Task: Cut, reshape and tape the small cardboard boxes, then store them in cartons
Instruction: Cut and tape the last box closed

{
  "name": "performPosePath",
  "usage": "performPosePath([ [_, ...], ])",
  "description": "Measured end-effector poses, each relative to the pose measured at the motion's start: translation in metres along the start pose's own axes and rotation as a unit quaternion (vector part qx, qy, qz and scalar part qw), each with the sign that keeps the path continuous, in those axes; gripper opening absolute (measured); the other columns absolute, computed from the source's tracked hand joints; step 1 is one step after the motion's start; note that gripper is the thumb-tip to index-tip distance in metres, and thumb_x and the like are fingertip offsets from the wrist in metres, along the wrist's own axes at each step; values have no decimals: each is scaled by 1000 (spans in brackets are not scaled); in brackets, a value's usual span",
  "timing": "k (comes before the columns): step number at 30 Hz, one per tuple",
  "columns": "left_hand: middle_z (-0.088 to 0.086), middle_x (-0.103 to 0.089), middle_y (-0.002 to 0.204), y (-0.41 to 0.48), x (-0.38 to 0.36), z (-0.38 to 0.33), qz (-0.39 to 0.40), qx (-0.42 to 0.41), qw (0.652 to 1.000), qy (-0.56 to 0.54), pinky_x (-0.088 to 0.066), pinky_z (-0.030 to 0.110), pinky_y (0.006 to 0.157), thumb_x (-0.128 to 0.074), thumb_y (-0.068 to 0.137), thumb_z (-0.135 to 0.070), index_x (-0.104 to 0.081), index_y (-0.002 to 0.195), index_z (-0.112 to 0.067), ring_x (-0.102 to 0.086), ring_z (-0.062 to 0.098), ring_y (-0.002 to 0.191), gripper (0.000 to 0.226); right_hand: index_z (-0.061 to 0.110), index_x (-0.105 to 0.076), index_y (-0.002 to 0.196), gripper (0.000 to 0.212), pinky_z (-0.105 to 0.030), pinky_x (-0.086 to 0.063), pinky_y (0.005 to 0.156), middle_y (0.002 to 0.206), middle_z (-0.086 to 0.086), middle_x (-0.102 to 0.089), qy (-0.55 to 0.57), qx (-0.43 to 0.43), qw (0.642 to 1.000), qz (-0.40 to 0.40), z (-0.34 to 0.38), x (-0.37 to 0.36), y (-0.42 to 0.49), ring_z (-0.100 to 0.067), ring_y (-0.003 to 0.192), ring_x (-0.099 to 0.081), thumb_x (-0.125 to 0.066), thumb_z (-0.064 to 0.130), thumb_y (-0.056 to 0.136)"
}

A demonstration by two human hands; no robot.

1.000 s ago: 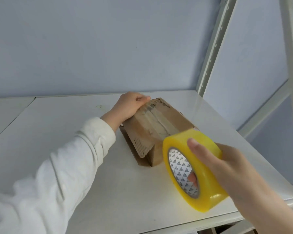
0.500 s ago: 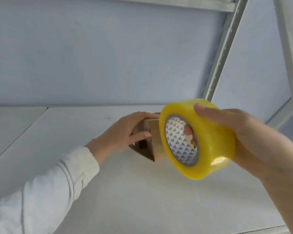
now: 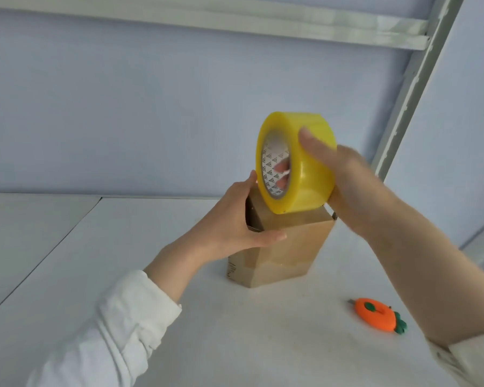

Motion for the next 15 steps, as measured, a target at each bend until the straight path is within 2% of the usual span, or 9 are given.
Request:
performPosePath([
  [2,-14,-38,132,6,3,10,2,42,999,-4,-33,18,101,-76,65,-53,-18,147,-26,-36,-3,119,104,13,-68,82,42,-38,-57,83,84,-7,-74,-14,35,999,-17,-13,-6,1,-24,85,-70,-61,54,75],
  [5,-11,-50,128,18,5,16,21,68,997,29,-44,34,100,-65,51,-78,-38,137,-34,-49,6,118,100,19,-64,82,30,-35,-58,79,76,2,-72,-19,58,994,-95,-14,-11,8,-16,78,-70,-59,48,82],
  [8,-9,-52,127,24,8,22,33,90,994,54,-46,39,98,-58,45,-87,-40,136,-32,-50,10,118,108,12,-65,74,39,-35,-57,72,65,2,-69,-65,48,989,-125,1,-14,4,-13,65,-67,-58,49,85],
  [10,-7,-49,130,23,10,19,34,90,994,49,-44,39,101,-62,50,-83,-39,137,-27,-50,12,119,107,5,-65,73,50,-34,-57,66,63,0,-69,-70,38,988,-133,10,-11,-10,-12,61,-66,-60,54,80],
  [11,-7,-44,134,21,12,19,32,97,994,43,-39,35,104,-65,58,-75,-34,141,-26,-45,12,123,101,7,-67,70,52,-33,-57,64,62,0,-70,-59,25,989,-137,12,-7,-19,-12,60,-67,-61,58,74],
  [13,-8,-32,140,18,14,17,43,108,993,37,-30,24,103,-68,71,-56,-18,148,-25,-34,9,129,97,11,-66,63,59,-38,-58,74,62,0,-71,-78,-8,987,-141,11,0,-40,-16,65,-70,-58,69,53],
  [15,-7,-28,142,17,13,13,57,93,993,47,-28,21,98,-68,74,-50,-11,149,-24,-32,5,126,98,19,-71,60,60,-46,-55,82,66,0,-72,-116,-32,984,-130,7,6,-58,-22,72,-70,-53,72,40],
])
Point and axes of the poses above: each hand's wrist, its own y-axis towards the middle knuckle, its own x-axis out of the back of the hand, z = x × y, the point moved 3 cm from there along y, towards the middle knuckle
